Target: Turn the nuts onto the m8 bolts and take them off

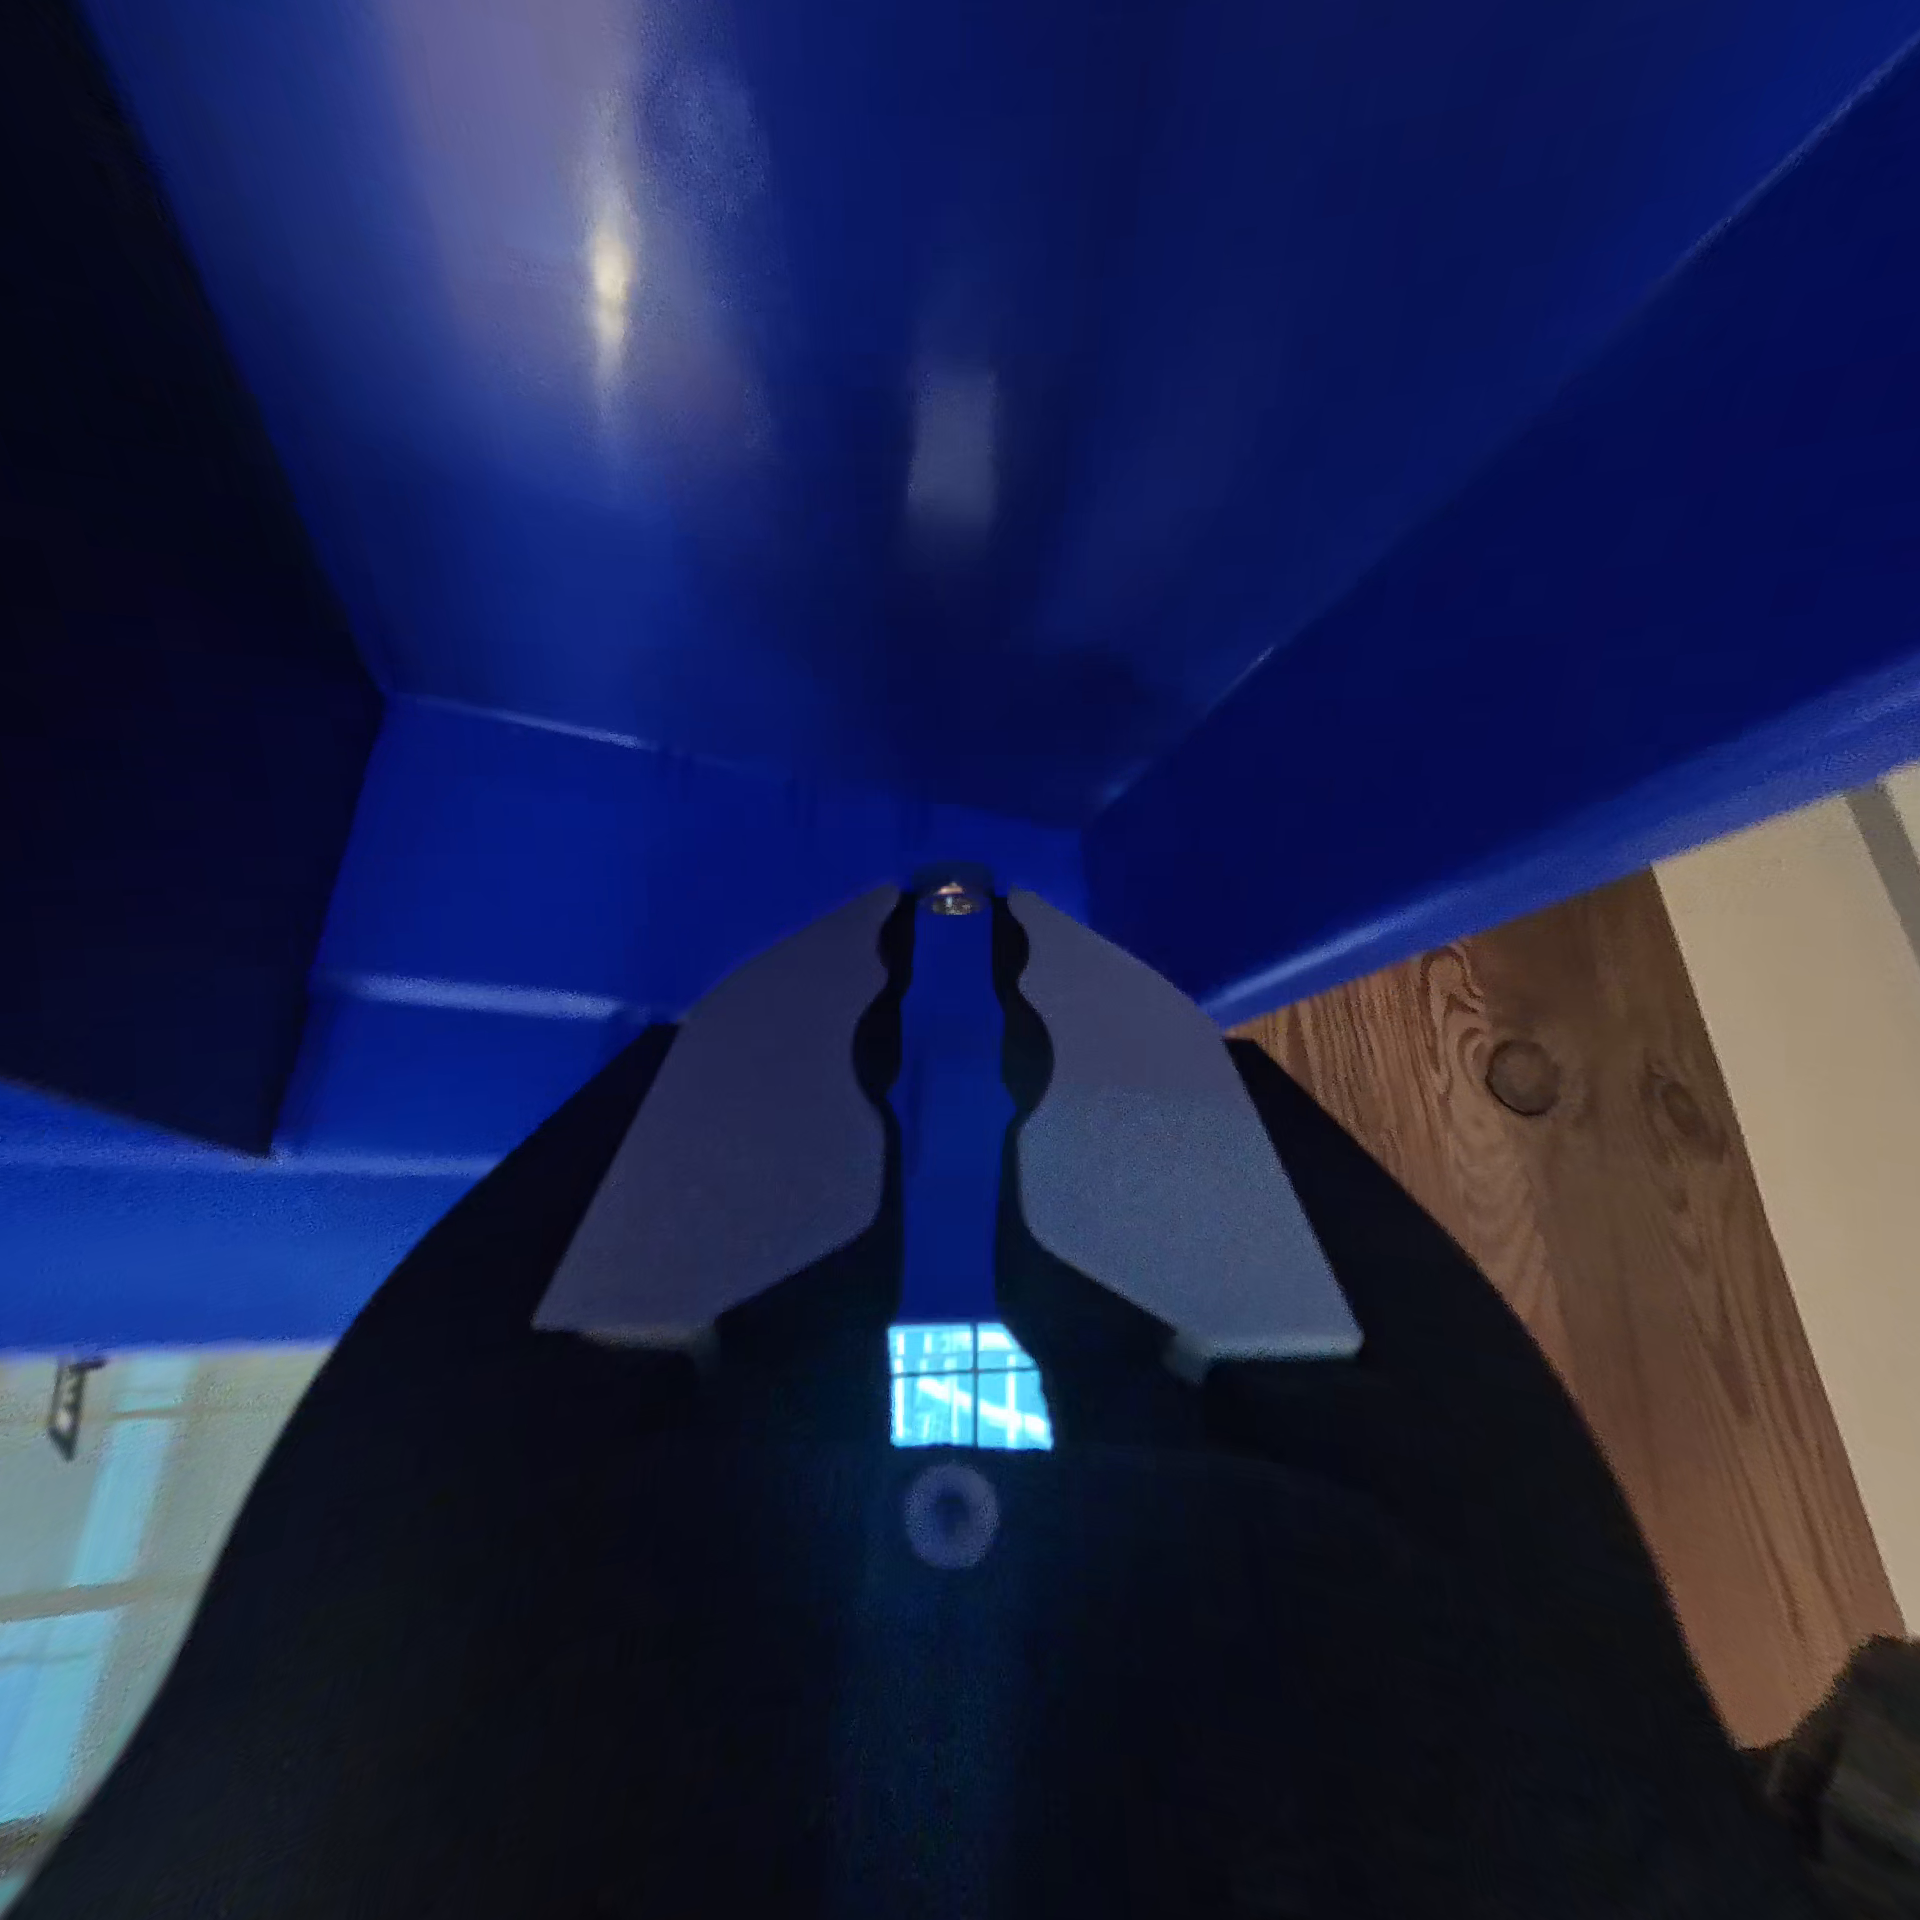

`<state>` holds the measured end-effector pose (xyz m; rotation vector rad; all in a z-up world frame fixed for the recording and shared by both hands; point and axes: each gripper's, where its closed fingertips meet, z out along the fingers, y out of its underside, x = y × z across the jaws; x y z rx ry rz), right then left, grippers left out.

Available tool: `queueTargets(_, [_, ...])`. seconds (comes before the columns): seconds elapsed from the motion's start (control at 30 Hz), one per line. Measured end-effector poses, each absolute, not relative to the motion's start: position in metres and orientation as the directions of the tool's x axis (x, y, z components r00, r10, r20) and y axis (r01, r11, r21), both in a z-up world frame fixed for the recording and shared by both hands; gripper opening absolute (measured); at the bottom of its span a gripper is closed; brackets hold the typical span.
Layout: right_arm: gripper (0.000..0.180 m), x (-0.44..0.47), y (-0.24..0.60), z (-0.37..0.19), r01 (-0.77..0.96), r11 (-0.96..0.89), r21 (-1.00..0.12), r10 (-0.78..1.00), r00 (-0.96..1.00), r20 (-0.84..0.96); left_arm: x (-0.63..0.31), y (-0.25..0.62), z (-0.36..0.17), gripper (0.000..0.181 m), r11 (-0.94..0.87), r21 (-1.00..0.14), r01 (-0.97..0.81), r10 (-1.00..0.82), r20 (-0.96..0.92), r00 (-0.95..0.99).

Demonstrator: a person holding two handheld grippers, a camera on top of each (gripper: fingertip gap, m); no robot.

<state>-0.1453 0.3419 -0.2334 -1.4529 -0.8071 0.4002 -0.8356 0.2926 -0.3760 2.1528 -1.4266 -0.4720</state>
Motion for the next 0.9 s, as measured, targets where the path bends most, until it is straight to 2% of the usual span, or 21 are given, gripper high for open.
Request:
queueTargets(0.17, [0.089, -0.145, 0.343, -0.233, 0.220, 0.121, -0.968, 0.691, 0.681, 0.241, -0.830, 0.303, -0.334, 0.013, -0.422, 0.523, -0.740, -0.890, -0.085, 0.448])
queueTargets(0.3, [0.089, -0.143, 0.343, -0.233, 0.209, 0.122, -0.970, 0.693, 0.681, 0.234, -0.803, 0.318, -0.288, 0.013, -0.504, 0.415, -0.758, -0.859, -0.148, 0.490])
queueTargets(0.4, [0.089, -0.141, 0.342, -0.235, 0.200, 0.121, -0.972, 0.695, 0.682, 0.227, -0.753, 0.332, -0.260, 0.014, -0.500, 0.313, -0.808, -0.866, -0.150, 0.477])
queueTargets(0.5, [0.089, -0.138, 0.341, -0.235, 0.193, 0.121, -0.974, 0.695, 0.684, 0.222, -0.685, 0.347, -0.247, 0.013, -0.422, 0.237, -0.875, -0.906, -0.136, 0.400])
queueTargets(0.63, [0.089, -0.131, 0.336, -0.234, 0.194, 0.120, -0.974, 0.688, 0.691, 0.222, -0.579, 0.366, -0.259, 0.014, -0.258, 0.181, -0.949, -0.963, -0.122, 0.239])
queueTargets(0.77, [0.089, -0.118, 0.330, -0.236, 0.196, 0.107, -0.975, 0.673, 0.708, 0.216, -0.476, 0.379, -0.302, 0.014, -0.113, 0.136, -0.984, -0.989, -0.111, 0.098])
queueTargets(0.9, [0.089, -0.103, 0.323, -0.240, 0.211, 0.086, -0.974, 0.654, 0.726, 0.215, -0.401, 0.380, -0.356, 0.014, -0.029, 0.174, -0.984, -0.998, -0.063, 0.018])
